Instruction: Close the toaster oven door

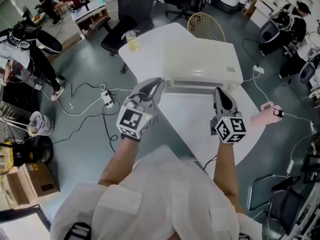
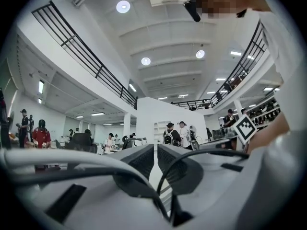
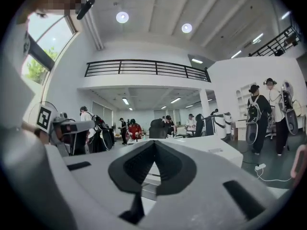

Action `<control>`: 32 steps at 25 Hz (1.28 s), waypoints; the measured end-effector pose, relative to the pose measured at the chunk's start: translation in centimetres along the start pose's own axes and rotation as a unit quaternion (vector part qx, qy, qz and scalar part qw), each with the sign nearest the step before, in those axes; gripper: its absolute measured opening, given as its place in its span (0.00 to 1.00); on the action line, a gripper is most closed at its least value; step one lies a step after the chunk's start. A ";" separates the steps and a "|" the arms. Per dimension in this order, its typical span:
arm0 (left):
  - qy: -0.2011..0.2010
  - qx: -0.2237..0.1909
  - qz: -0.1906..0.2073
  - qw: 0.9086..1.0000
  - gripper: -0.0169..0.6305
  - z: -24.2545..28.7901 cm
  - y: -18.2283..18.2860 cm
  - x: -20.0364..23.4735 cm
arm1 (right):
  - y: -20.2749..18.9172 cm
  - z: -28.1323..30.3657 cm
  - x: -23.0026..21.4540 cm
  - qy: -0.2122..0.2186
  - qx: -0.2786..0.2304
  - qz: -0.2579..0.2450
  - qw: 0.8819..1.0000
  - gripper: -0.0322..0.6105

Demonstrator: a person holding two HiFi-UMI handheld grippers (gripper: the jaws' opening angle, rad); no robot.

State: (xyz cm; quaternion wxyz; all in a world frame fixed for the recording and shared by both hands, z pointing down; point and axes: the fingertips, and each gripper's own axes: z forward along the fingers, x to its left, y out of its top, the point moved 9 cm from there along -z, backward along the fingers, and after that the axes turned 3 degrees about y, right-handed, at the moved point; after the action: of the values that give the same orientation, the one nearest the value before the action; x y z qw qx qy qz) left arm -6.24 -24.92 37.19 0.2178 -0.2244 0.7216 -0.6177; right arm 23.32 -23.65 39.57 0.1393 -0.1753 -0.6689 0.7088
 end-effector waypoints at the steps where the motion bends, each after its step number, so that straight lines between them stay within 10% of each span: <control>1: 0.000 -0.002 0.000 1.000 0.06 -0.1 0.2 -0.2 | 0.1 -0.5 0.1 0.002 -0.003 0.003 1.000 0.05; 32: 0.019 -0.007 0.014 1.000 0.06 -2.2 1.8 -3.8 | 3.2 -9.1 0.6 -0.047 -0.049 -0.036 0.997 0.05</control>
State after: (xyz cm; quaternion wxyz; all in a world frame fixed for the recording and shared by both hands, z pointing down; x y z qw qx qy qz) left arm -4.58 -20.66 35.82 0.2114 -0.2037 0.7328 -0.6139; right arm 26.88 -15.46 35.92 0.1248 -0.1242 -0.7142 0.6774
